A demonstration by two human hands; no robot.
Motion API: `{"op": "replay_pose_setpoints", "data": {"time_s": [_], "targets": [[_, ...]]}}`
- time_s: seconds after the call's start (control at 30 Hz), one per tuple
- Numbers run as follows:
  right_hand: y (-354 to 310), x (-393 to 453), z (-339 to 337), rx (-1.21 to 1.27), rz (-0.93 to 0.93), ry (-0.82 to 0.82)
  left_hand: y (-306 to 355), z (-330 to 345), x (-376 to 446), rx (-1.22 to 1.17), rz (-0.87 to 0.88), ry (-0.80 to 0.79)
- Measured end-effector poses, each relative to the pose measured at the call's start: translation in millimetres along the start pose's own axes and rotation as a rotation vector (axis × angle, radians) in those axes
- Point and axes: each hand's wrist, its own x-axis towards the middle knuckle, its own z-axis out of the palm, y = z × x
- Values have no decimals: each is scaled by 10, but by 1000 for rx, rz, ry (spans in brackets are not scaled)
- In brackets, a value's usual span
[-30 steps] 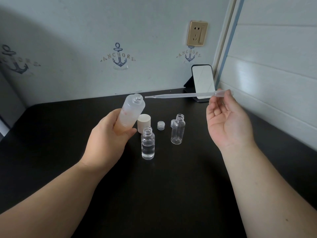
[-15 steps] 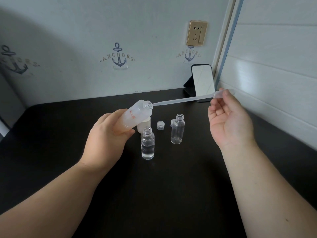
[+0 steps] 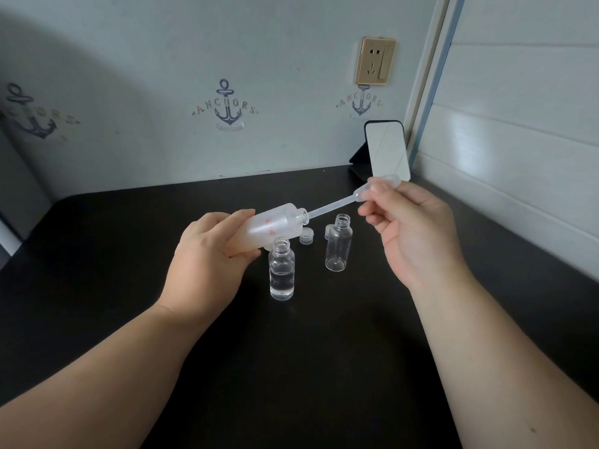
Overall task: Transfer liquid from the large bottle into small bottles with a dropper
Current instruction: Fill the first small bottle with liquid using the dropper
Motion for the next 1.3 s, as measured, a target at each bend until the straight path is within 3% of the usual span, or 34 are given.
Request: {"op": "replay_pose_setpoints", "data": {"time_s": [0.23,0.63,0.97,1.1,1.3], "targets": [[49,-42,71,-157,-39,-80,-13,10,-7,15,17,17],[-4,-1,7,6,20,-38,-11,-3,4,10,-17,16],[-36,65,-113,298,99,124,-11,-18,10,-29,-64,20],[-52,86,-160,470,146,269,-13,-36,29,-39,-98,23],[-70,99,-193,555,140,341,-16,-45,50,-97,-151,45]]}}
